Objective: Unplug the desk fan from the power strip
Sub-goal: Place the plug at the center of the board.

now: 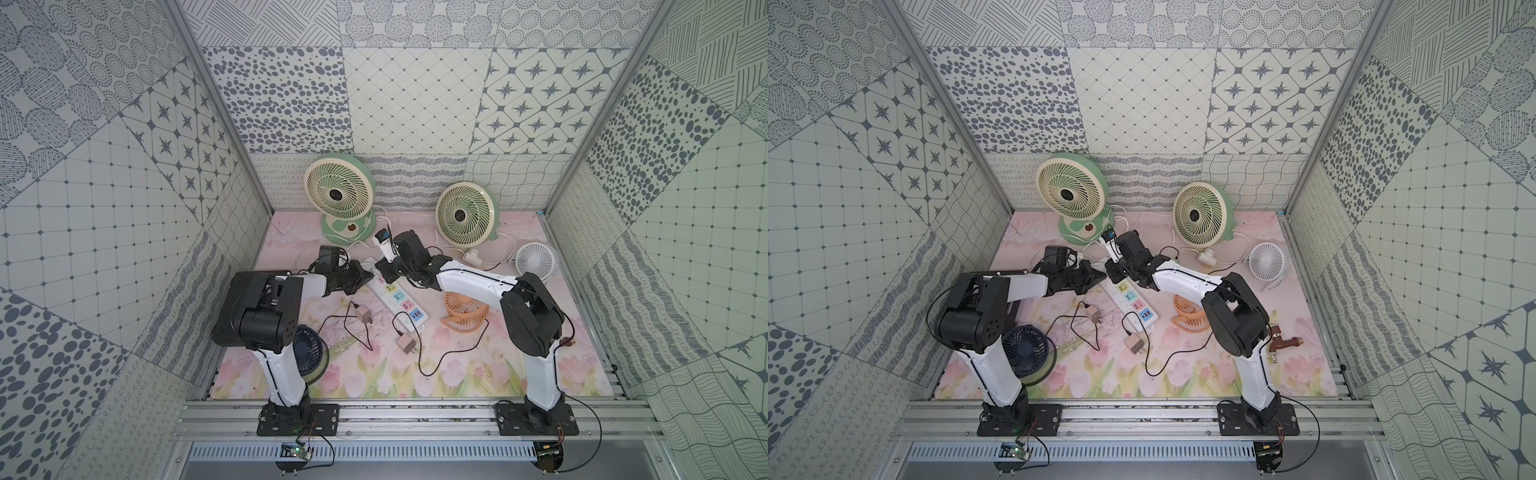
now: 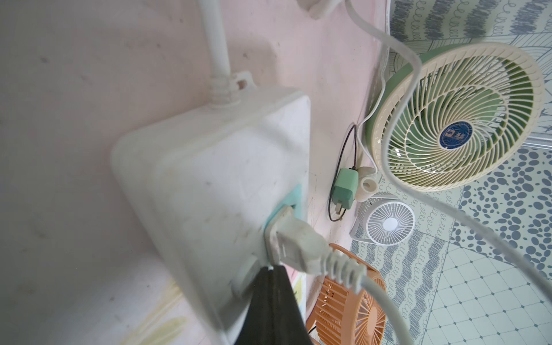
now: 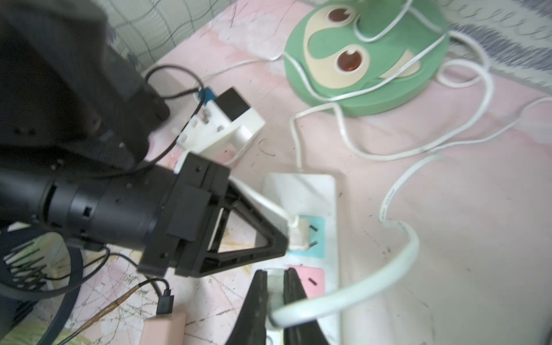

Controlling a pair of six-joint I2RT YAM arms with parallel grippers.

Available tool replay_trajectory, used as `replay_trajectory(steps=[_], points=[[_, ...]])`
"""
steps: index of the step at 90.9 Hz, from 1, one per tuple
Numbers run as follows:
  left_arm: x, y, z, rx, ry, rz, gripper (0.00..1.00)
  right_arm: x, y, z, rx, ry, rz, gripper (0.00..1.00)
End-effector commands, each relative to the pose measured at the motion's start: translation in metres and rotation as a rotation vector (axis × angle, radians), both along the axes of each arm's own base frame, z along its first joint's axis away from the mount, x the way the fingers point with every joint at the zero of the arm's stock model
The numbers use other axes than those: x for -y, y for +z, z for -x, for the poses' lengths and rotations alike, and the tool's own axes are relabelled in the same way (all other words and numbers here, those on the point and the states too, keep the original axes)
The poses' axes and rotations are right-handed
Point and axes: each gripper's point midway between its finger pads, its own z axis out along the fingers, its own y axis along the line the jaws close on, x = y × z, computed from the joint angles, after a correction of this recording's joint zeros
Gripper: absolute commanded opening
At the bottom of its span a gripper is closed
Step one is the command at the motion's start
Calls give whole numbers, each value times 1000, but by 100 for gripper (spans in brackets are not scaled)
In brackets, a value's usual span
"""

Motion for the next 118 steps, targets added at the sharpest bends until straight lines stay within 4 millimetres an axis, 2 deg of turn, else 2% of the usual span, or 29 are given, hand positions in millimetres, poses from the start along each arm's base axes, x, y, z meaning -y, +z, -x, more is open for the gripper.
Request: replay_trajectory(steps=[1, 26, 48, 56, 71, 87, 105, 118], points=[[-15, -29, 22, -136, 47, -87, 0, 16, 32, -30, -1, -75, -115, 0], [-16, -16, 23, -104, 41, -89, 0, 36, -8, -68, -152, -148, -161, 0], [-16, -6, 21, -81, 40, -92, 0, 39, -43, -77, -223, -163, -136, 0], [-16, -4, 19, -74, 41, -94, 0, 42, -48, -78, -227, -171, -126, 4], [-16, 0, 12, -61, 45, -99, 0, 47, -50, -79, -214, -186, -107, 16], [-15, 6, 4, -44, 49, -94, 0, 57, -37, -79, -163, -201, -81, 25], [-13, 9, -3, -34, 52, -77, 0, 63, -18, -71, -80, -209, -25, 30], [-13, 9, -9, -18, 52, -71, 0, 57, -10, -60, -23, -179, 21, 33]])
